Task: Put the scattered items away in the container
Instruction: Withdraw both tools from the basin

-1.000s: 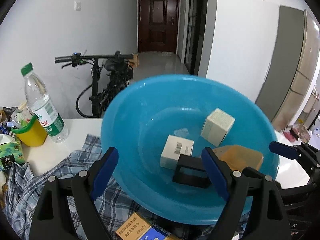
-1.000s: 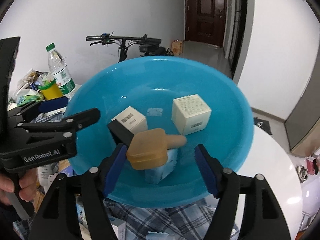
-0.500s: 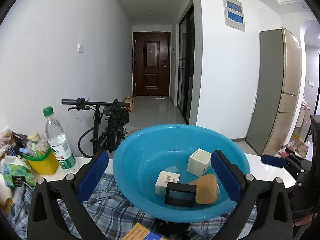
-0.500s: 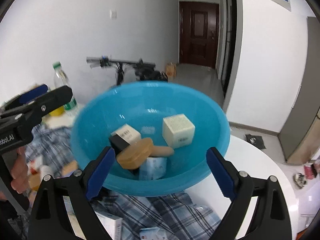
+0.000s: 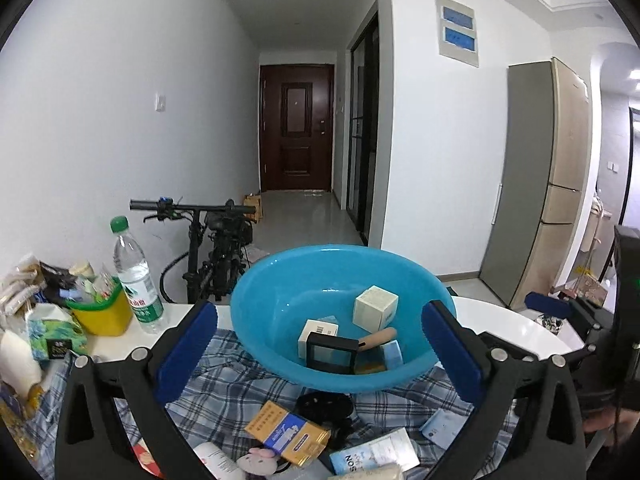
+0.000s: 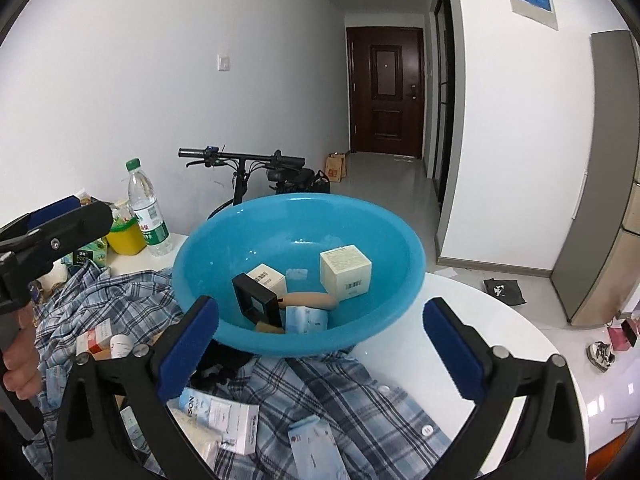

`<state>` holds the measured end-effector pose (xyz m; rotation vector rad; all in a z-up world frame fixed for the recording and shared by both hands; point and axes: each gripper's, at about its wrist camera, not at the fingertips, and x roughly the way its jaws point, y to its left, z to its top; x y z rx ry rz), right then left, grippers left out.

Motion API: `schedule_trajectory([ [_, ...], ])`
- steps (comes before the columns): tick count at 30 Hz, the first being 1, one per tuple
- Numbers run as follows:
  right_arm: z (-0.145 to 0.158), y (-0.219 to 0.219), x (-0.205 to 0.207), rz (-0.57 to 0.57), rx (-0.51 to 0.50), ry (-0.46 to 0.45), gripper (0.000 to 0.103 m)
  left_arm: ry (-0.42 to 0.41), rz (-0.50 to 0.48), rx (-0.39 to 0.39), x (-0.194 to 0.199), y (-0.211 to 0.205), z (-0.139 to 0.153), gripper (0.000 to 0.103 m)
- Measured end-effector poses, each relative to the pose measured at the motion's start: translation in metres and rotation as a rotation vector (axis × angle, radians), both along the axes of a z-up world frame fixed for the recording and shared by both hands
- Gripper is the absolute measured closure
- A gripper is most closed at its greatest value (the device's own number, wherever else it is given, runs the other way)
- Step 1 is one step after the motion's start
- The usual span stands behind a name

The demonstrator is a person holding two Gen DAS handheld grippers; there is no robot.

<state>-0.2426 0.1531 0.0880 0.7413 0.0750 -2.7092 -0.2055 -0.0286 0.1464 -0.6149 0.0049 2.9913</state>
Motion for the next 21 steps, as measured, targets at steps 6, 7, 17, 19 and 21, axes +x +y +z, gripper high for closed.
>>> schedule_trajectory([
  [6,0.014,0.009,0.026,-0.003,-0.035,0.047,0.000,0.055,0.009,-0.023,0.034,-0.003,0.011,0.000],
  [7,0.017,0.010,0.031,-0.003,-0.037,0.058,0.000,0.052,0.008,-0.014,0.037,-0.006,0.012,0.000],
  [17,0.032,0.029,0.088,-0.020,-0.064,0.121,0.000,0.086,0.038,-0.003,0.100,-0.025,0.012,0.000],
  [19,0.030,0.034,0.098,-0.029,-0.077,0.123,0.000,0.085,0.031,0.005,0.114,-0.025,0.010,0.000],
  [21,0.027,0.039,0.108,-0.039,-0.087,0.125,0.000,0.085,0.026,0.020,0.122,-0.026,0.006,0.000],
])
